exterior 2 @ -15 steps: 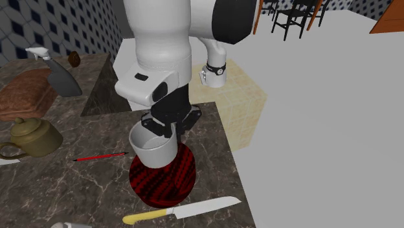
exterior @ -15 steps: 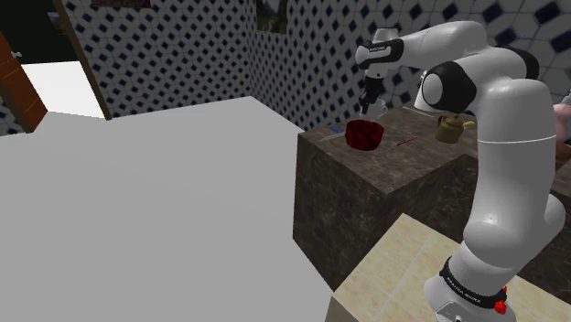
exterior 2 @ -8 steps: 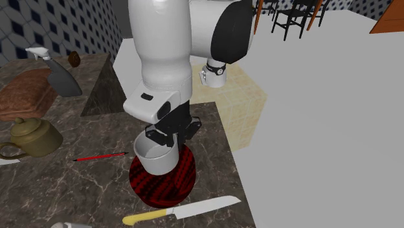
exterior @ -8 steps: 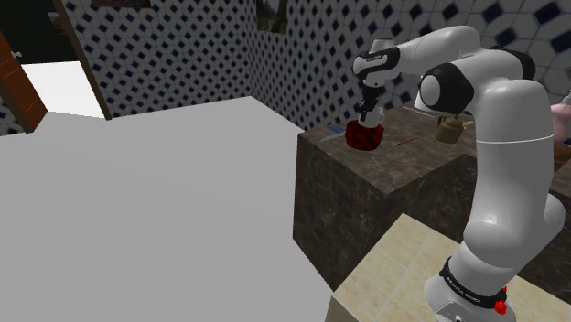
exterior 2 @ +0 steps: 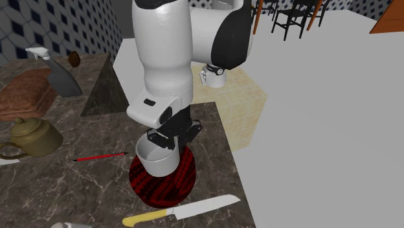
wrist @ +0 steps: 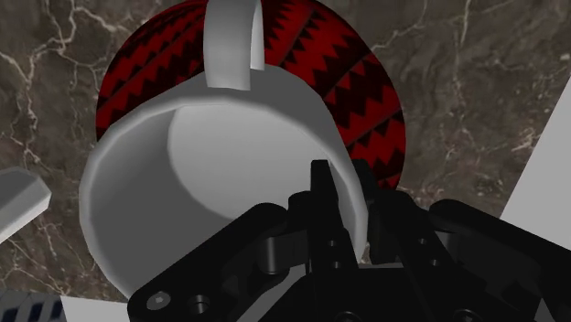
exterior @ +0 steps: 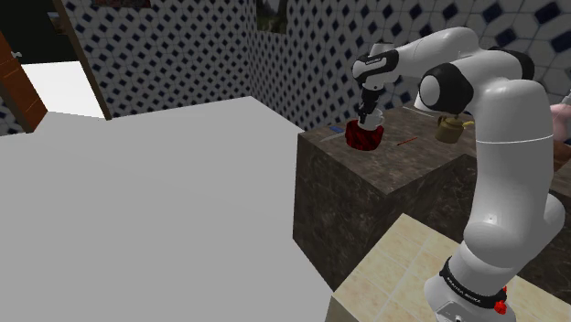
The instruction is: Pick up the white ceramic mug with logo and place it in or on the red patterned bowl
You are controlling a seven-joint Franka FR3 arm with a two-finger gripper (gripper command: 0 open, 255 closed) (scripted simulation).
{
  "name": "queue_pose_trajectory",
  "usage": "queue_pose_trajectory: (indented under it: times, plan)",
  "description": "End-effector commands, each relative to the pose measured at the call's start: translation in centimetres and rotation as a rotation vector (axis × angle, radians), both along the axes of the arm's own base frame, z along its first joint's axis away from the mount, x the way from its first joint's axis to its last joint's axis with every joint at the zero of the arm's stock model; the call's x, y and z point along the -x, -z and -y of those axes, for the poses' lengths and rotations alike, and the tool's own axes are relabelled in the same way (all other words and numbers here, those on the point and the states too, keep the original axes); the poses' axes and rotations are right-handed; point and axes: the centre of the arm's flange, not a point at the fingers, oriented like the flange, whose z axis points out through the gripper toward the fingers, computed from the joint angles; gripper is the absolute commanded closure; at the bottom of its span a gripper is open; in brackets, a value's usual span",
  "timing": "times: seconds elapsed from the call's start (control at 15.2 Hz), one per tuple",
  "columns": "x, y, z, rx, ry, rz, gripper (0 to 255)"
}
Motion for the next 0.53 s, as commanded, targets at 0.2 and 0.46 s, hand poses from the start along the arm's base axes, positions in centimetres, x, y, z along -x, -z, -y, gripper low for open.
queue_pose_trajectory:
  times: [0.2, 0.46]
  plan:
    - [0.0, 0.0, 0.0, 0.0, 0.0, 0.0, 0]
    - [0.1, -1.3, -0.1, 0.0, 0.0, 0.0, 0]
